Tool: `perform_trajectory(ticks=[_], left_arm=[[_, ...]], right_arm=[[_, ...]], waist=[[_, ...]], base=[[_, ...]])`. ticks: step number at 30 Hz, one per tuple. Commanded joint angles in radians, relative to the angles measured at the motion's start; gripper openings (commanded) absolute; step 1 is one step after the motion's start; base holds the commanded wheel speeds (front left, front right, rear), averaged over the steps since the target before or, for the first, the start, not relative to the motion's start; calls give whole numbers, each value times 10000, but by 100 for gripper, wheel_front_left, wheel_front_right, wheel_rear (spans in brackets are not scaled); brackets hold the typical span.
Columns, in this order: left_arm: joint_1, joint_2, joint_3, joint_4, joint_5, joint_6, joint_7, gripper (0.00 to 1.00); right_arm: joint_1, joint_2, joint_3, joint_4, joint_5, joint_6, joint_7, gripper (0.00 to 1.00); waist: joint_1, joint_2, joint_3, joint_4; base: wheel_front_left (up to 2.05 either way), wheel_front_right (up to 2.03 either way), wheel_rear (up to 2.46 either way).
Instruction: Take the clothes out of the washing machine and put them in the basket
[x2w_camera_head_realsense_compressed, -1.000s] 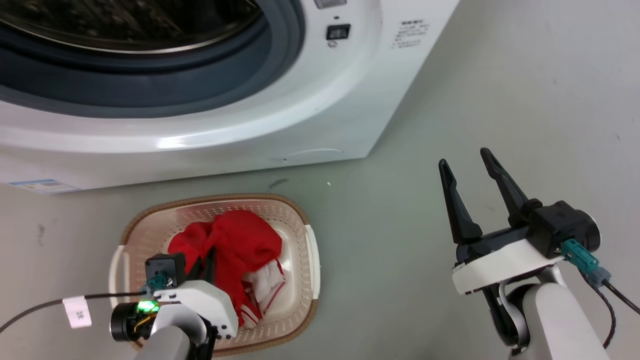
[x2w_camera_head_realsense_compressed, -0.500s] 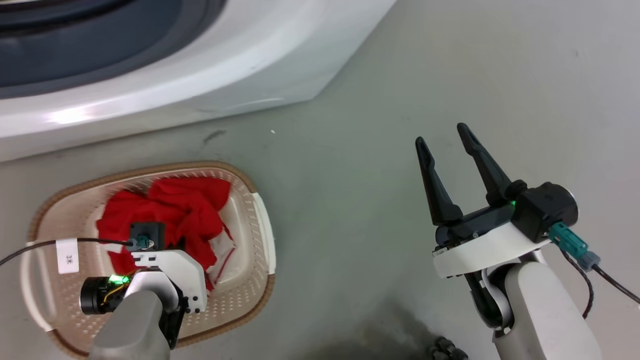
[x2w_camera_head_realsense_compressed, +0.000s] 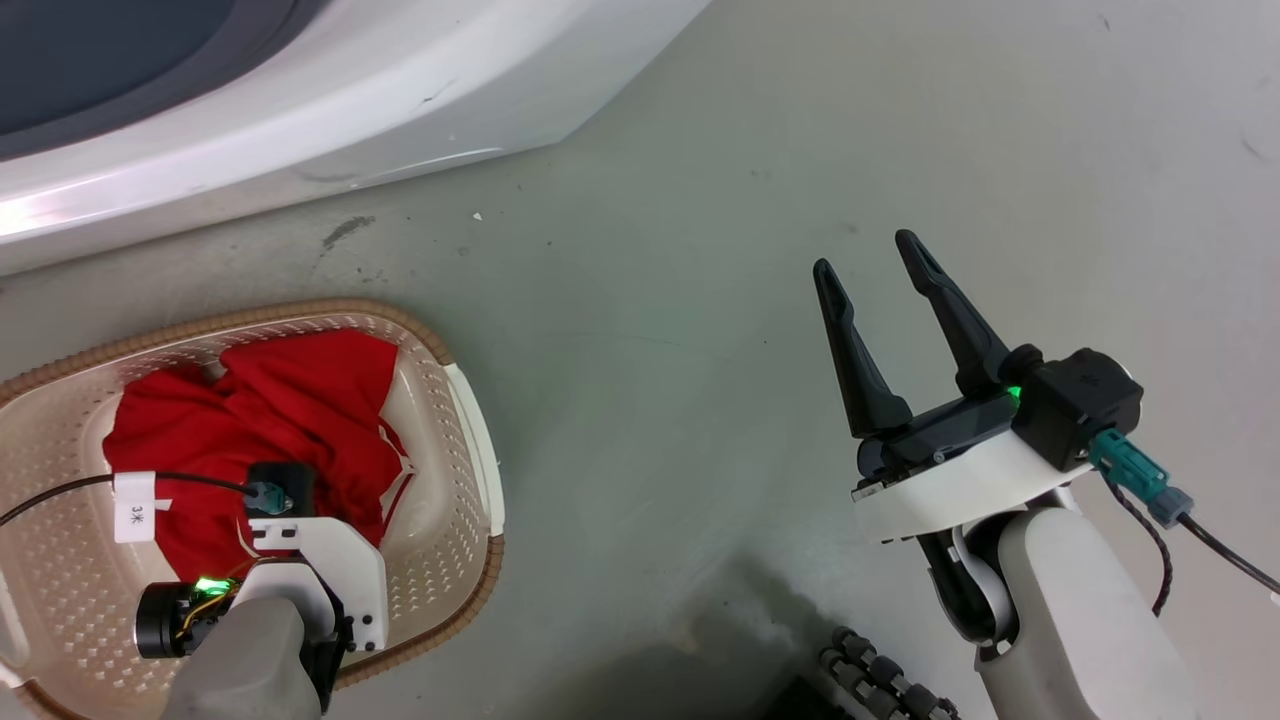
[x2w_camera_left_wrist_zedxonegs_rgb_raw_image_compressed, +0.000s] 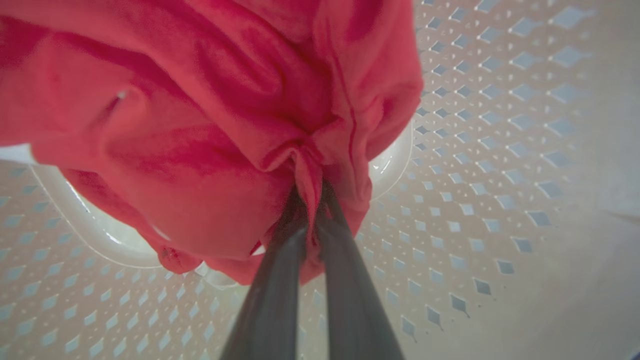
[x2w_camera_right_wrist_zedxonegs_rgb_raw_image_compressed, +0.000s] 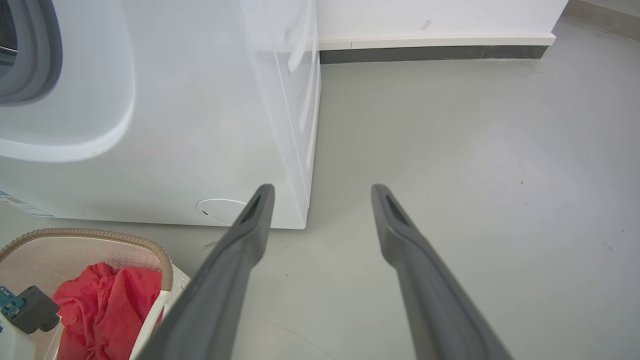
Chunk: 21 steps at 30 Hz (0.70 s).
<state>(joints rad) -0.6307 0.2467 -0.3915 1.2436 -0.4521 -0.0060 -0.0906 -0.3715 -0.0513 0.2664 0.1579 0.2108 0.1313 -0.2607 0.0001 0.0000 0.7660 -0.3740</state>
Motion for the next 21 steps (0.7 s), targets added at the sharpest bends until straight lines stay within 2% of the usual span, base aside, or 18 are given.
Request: perform_trajectory(ticks=[1,2,3,9,21], left_arm=[[-126,8,-46,61,-19,-28,26,57],[-128,-26,-53,95,-34,-29,17,89],[-128,-69,-64,128,-47,-41,18,100],[194,-445,-20,290,-271,-156,-154,100],[1379,-1310,197,376,-806,-529,-1279,100]], right_arm=[[-180,22,-58,15,-7,-9,-57,100],[-172,22,-77,27,-40,-9,-58,100],[-161,20,-97,34,-74,-10,-59,100],[61,17,-291,121,-236,-10,-44,100],[1149,16,-945,468,-1046,-9,258,100]], waist=[[-1,0,-70,64],[-1,0,-135,109],[-1,0,-219,158],[-1,0,-1212,573],[-1,0,-4444,1695]], base=[[0,0,0],[0,0,0],[0,0,0],[0,0,0],[0,0,0]])
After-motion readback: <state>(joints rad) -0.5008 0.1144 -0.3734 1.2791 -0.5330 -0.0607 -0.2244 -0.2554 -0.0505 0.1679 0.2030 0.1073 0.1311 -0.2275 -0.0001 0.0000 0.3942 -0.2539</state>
